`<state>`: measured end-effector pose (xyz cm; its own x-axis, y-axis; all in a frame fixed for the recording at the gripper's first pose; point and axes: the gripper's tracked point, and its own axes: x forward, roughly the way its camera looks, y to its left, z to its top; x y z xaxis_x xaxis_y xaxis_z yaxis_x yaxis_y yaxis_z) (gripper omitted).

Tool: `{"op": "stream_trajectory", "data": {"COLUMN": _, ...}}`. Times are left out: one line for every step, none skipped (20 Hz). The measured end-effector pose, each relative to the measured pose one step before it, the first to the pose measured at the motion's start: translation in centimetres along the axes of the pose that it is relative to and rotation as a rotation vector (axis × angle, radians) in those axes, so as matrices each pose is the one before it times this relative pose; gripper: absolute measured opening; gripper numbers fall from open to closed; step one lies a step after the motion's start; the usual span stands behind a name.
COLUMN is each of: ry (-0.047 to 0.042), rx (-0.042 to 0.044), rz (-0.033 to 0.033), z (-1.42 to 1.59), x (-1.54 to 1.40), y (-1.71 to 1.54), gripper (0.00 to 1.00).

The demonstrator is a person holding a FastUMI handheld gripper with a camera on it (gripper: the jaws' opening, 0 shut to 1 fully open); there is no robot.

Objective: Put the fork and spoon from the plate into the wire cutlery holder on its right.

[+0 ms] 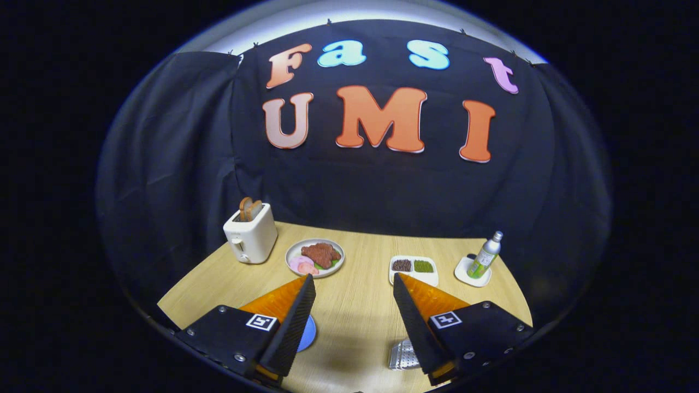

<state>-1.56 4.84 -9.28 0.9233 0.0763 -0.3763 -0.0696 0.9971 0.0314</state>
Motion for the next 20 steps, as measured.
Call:
{"op": "stream_trajectory", "data": {"ry": -0.03665, "rx": -0.02058, "rz": -0.02444, "z": 0.489, "x": 0.201, "y": 0.481, "gripper": 0.87}}
{"op": "stream_trajectory", "data": {"ry": -0.02696, "rx": -0.01058, "rz": -0.02745, "z": 0.546, "x": 0.177, "y": 0.473, "gripper": 0.87}}
{"op": "stream_trajectory", "data": {"ry": -0.02415, "rx": 0.01033, "rz": -0.01488, "z": 0.339, "x": 0.087, "y": 0.683, "gripper": 0.87}}
{"op": "stream_trajectory", "data": {"ry": -0.02172, "rx": 0.02485, "rz": -0.00497, "z": 0.491, "x": 0.169, "y": 1.059, "gripper": 0.87}}
{"op": "stream_trajectory", "data": {"ry": -0.01591, "rx": 0.02535, "rz": -0.00022, "z": 0.267, "x": 0.155, "y": 0.929, "gripper": 0.87}}
{"op": "stream_trajectory", "data": {"ry": -0.01362, "rx": 0.01843, "rz": -0.00592, "z": 0.173, "x": 0.150, "y": 0.645, "gripper": 0.88}}
{"op": "stream_trajectory", "data": {"ry": -0.01233, "rx": 0.00853, "rz": -0.00584, "z": 0.147, "x": 0.157, "y": 0.475, "gripper": 0.88}}
{"op": "stream_trajectory", "data": {"ry": -0.00948, "rx": 0.00731, "rz": -0.00282, "z": 0.098, "x": 0.196, "y": 0.638, "gripper": 0.88}}
{"op": "stream_trajectory", "data": {"ry": -0.00431, "rx": 0.00627, "rz": 0.00571, "z": 0.034, "x": 0.121, "y": 0.773, "gripper": 0.88}}
{"op": "stream_trajectory", "data": {"ry": 0.00522, "rx": 0.00124, "rz": 0.00985, "z": -0.345, "x": 0.265, "y": 0.987, "gripper": 0.88}}
{"op": "stream_trajectory", "data": {"ry": 0.02020, "rx": -0.00483, "rz": 0.01750, "z": -0.696, "x": 0.334, "y": 0.977, "gripper": 0.88}}
{"op": "stream_trajectory", "data": {"ry": 0.03302, "rx": -0.00709, "rz": 0.01977, "z": -1.005, "x": 0.331, "y": 1.042, "gripper": 0.87}}
{"op": "stream_trajectory", "data": {"ry": 0.03623, "rx": -0.00751, "rz": 0.02962, "z": -1.000, "x": 0.381, "y": 1.177, "gripper": 0.88}}
{"op": "stream_trajectory", "data": {"ry": 0.03442, "rx": -0.00712, "rz": 0.02730, "z": -0.769, "x": 0.342, "y": 1.128, "gripper": 0.88}}
{"op": "stream_trajectory", "data": {"ry": 0.02794, "rx": -0.00767, "rz": 0.02628, "z": -0.690, "x": 0.436, "y": 1.030, "gripper": 0.88}}
{"op": "stream_trajectory", "data": {"ry": 0.02376, "rx": -0.00654, "rz": 0.01855, "z": -0.627, "x": 0.517, "y": 0.831, "gripper": 0.89}}
{"op": "stream_trajectory", "data": {"ry": 0.02753, "rx": -0.00113, "rz": 0.02240, "z": -0.686, "x": 0.530, "y": 0.922, "gripper": 0.89}}
{"op": "stream_trajectory", "data": {"ry": 0.02855, "rx": 0.00392, "rz": 0.01883, "z": -0.831, "x": 0.569, "y": 0.894, "gripper": 0.89}}
{"op": "stream_trajectory", "data": {"ry": 0.02879, "rx": 0.00487, "rz": 0.02103, "z": -0.728, "x": 0.544, "y": 0.815, "gripper": 0.89}}
{"op": "stream_trajectory", "data": {"ry": 0.03863, "rx": -0.00053, "rz": 0.00484, "z": -0.973, "x": 0.585, "y": 0.251, "gripper": 0.89}}
